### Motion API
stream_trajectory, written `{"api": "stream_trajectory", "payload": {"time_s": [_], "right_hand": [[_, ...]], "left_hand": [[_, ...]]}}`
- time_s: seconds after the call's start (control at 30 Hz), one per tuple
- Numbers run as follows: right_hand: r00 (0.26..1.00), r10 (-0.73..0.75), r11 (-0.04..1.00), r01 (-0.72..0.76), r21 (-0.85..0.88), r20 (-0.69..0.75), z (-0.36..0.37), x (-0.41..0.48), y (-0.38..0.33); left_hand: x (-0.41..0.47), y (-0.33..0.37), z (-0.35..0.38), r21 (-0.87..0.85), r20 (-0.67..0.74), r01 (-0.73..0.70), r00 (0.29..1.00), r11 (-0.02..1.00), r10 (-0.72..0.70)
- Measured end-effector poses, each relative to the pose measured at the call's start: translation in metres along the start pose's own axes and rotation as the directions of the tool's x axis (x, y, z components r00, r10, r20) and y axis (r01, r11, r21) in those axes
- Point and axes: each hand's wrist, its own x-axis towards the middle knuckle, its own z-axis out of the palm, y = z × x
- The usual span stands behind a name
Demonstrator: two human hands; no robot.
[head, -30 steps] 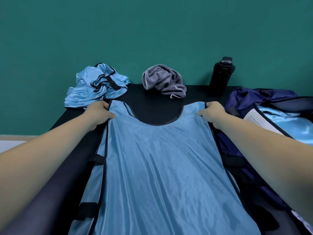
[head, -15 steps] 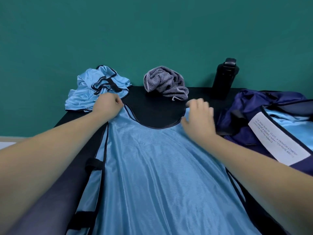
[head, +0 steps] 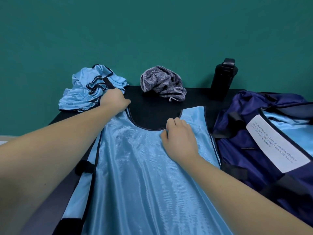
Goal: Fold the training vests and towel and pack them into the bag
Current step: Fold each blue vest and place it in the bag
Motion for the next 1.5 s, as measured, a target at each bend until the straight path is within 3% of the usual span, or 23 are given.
{"api": "stream_trajectory", "payload": {"time_s": [0.17, 0.27, 0.33, 0.47, 0.6, 0.73, 0.93, 1.17, 1.27, 1.5], "right_hand": [[1.0, 0.016, 1.0, -0.016, -0.004, -0.012, -0.001, -0.001, -0.001], [1.0, 0.02, 1.0, -0.02, -0.008, 0.001, -0.003, -0.001, -0.002], [1.0, 0.024, 1.0, -0.024, -0.004, 0.006, -0.003, -0.001, -0.002], [0.999, 0.033, 0.999, -0.033, 0.005, -0.022, -0.003, -0.002, -0.002], [0.999, 0.034, 0.999, -0.033, 0.023, -0.034, -0.003, -0.001, 0.0], [0.998, 0.039, 0.999, -0.037, 0.031, -0.042, -0.001, -0.002, 0.001], [0.998, 0.047, 0.998, -0.045, 0.036, -0.038, -0.001, -0.002, 0.001], [0.998, 0.049, 0.996, -0.047, 0.076, -0.025, -0.002, -0.003, 0.002], [0.999, 0.046, 0.996, -0.044, 0.081, -0.022, -0.002, -0.003, 0.002], [0.998, 0.053, 0.995, -0.051, 0.081, -0.025, 0.0, -0.003, 0.003]], "left_hand": [[0.006, 0.007, 0.014, -0.11, 0.049, 0.008, 0.999, 0.994, -0.003], [-0.001, 0.023, 0.012, -0.157, -0.075, -0.069, 0.996, 0.985, 0.058], [-0.007, 0.041, 0.015, -0.166, -0.136, -0.192, 0.976, 0.967, 0.171], [-0.023, 0.091, 0.032, -0.226, 0.03, -0.438, 0.889, 0.87, 0.456], [-0.027, 0.129, 0.051, -0.298, 0.144, -0.523, 0.803, 0.799, 0.579], [-0.02, 0.145, 0.068, -0.351, 0.236, -0.488, 0.78, 0.8, 0.579], [-0.028, 0.164, 0.082, -0.458, 0.209, -0.452, 0.782, 0.765, 0.587], [-0.021, 0.161, 0.076, -0.196, -0.079, -0.589, 0.806, 0.784, 0.586], [-0.019, 0.155, 0.077, -0.077, -0.074, -0.6, 0.8, 0.797, 0.595], [-0.026, 0.13, 0.057, -0.442, 0.086, -0.341, 0.905, 0.83, 0.418]]}}
